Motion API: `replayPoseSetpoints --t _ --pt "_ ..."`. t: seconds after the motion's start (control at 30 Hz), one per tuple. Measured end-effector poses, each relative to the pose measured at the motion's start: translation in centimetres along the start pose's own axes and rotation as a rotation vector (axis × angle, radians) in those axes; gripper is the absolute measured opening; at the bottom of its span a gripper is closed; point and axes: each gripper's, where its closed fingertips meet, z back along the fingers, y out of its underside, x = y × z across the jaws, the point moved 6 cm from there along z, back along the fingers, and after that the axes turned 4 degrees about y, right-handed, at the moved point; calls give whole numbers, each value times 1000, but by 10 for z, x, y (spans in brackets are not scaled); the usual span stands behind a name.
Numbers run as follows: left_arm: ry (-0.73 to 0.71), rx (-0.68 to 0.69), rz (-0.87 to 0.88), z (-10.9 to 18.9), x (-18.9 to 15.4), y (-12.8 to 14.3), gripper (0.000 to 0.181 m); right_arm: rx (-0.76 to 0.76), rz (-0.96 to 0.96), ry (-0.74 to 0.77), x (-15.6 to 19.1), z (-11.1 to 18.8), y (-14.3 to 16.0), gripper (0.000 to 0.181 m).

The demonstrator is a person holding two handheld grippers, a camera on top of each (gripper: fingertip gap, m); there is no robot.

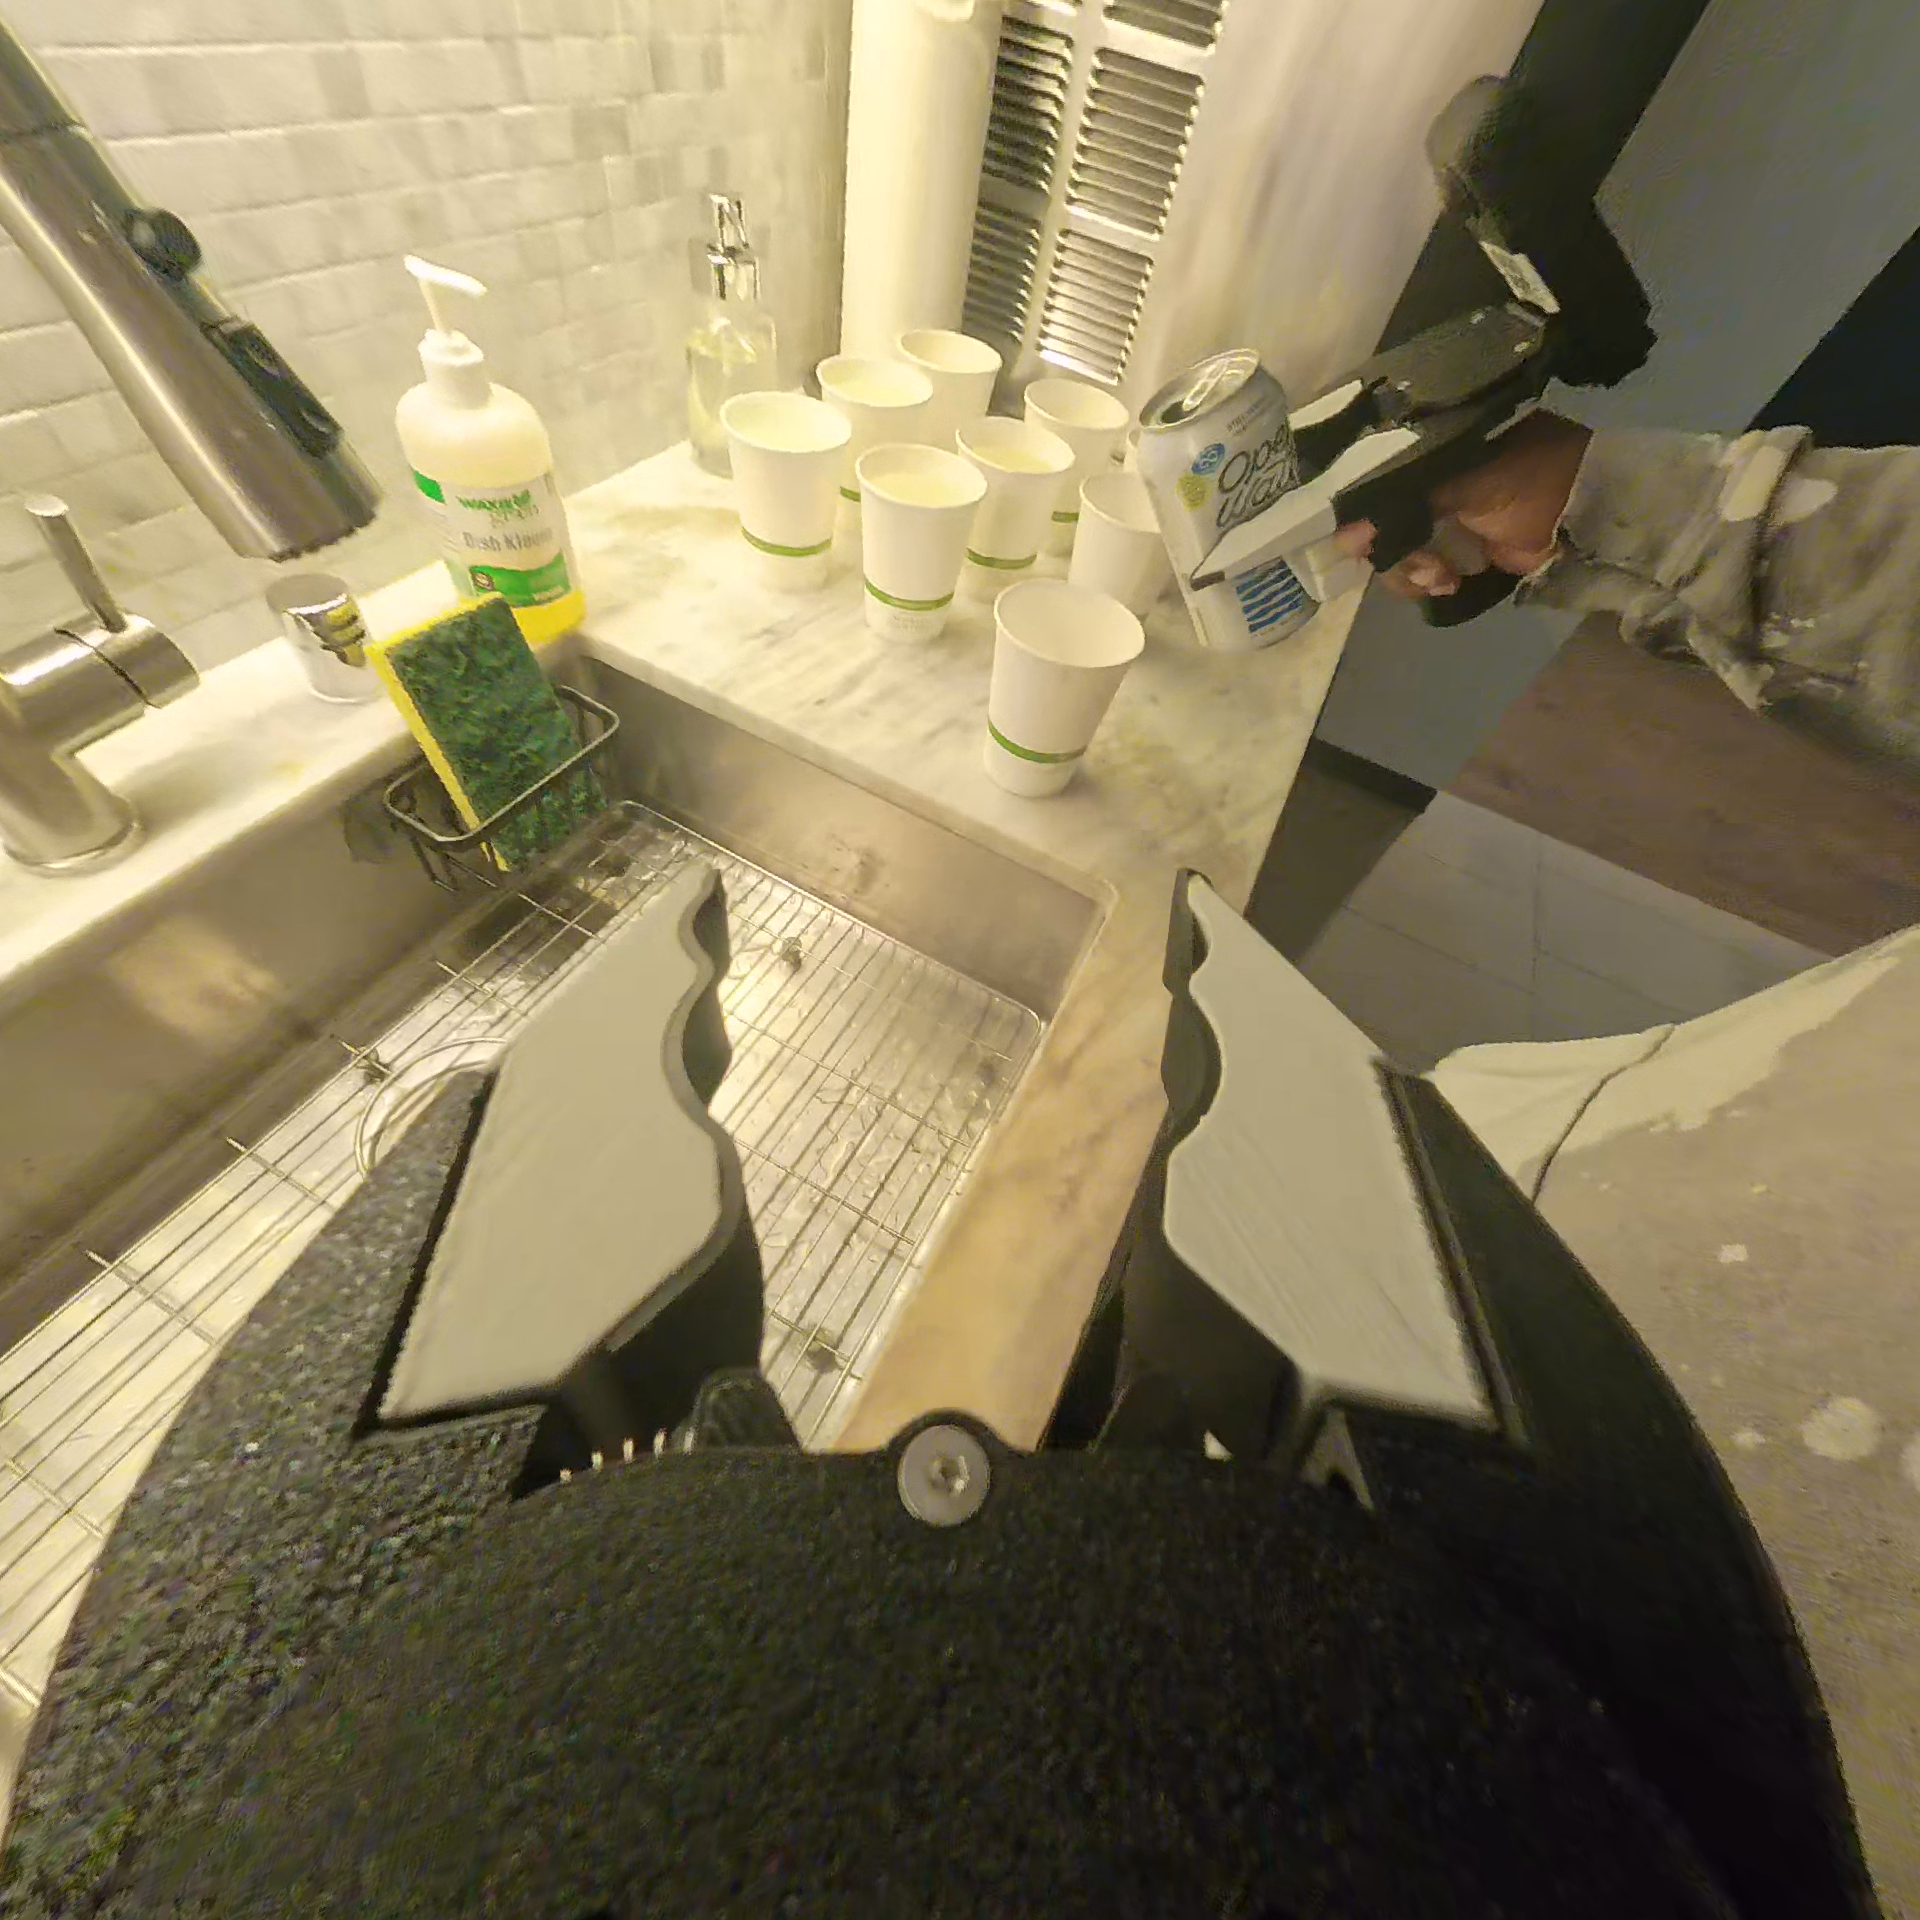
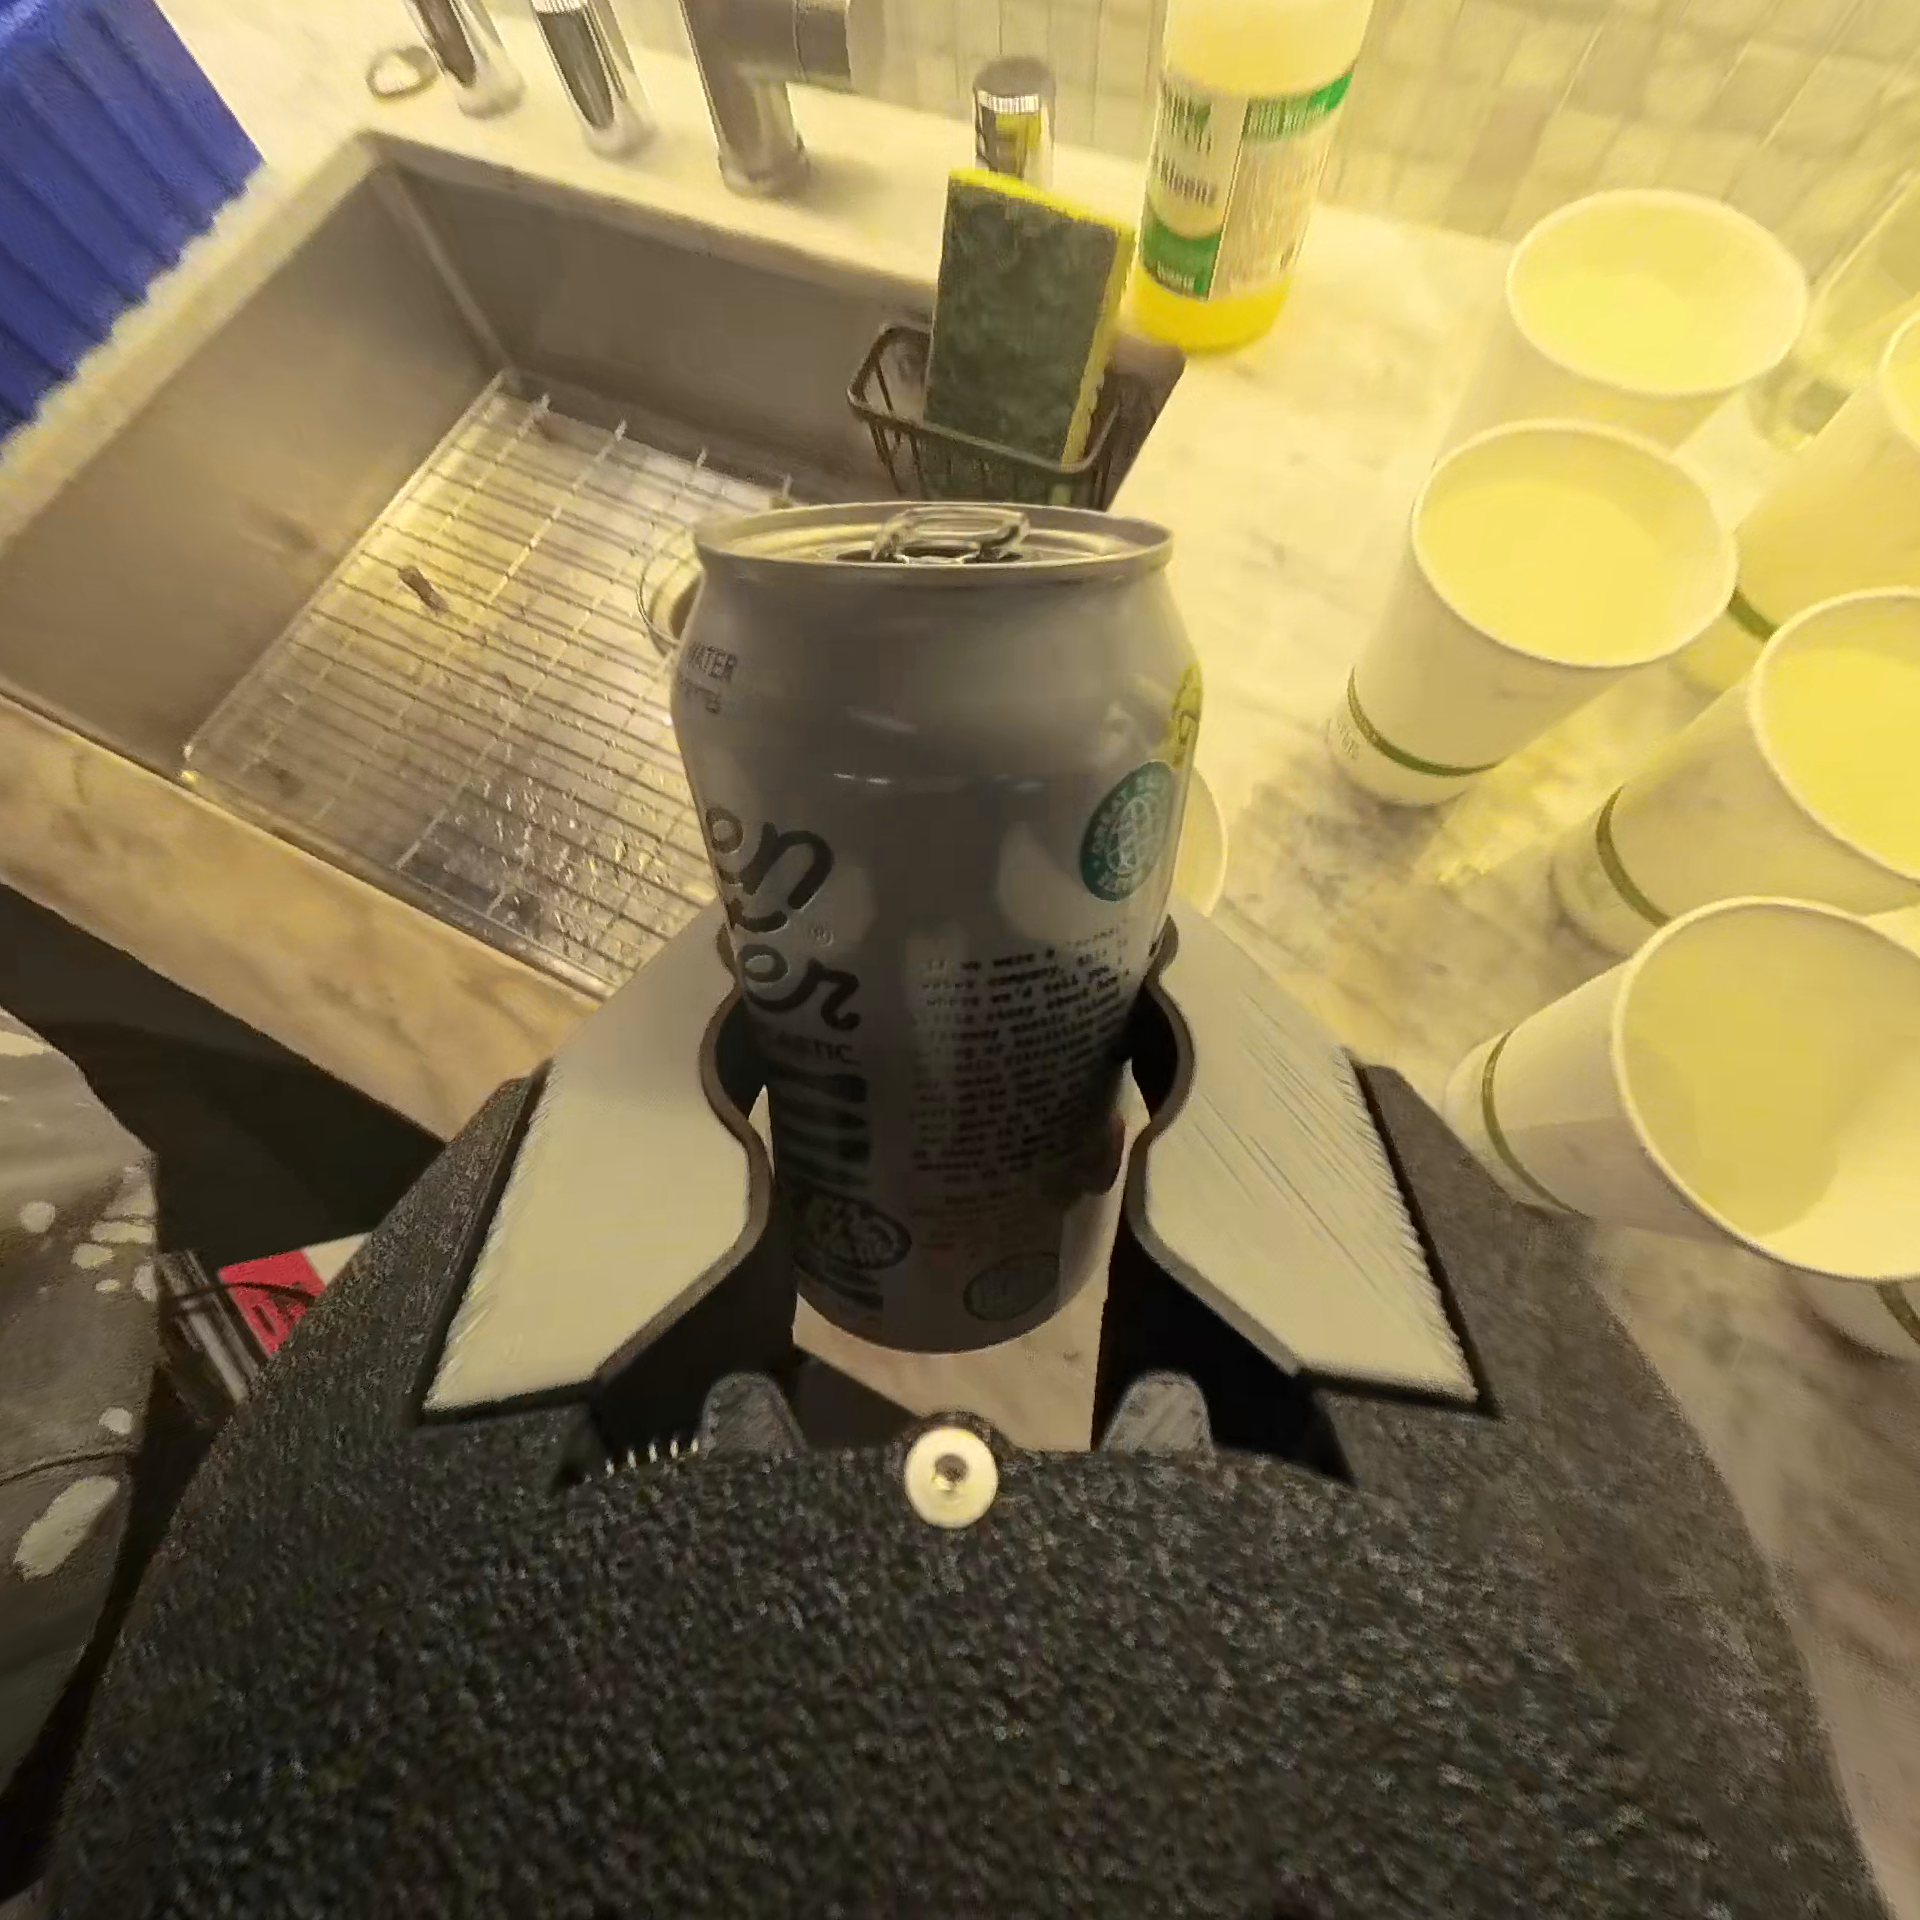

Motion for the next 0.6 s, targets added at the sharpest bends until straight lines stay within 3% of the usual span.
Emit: replayPoseSetpoints --t 0.23,0.6 --pt "2 73 0 -10 -2 17 85 142 11 9 -8 -14 24 69" --pt "4 171 -2 -16 -4 46 85 292 75 -3 -15 -20 38 69"
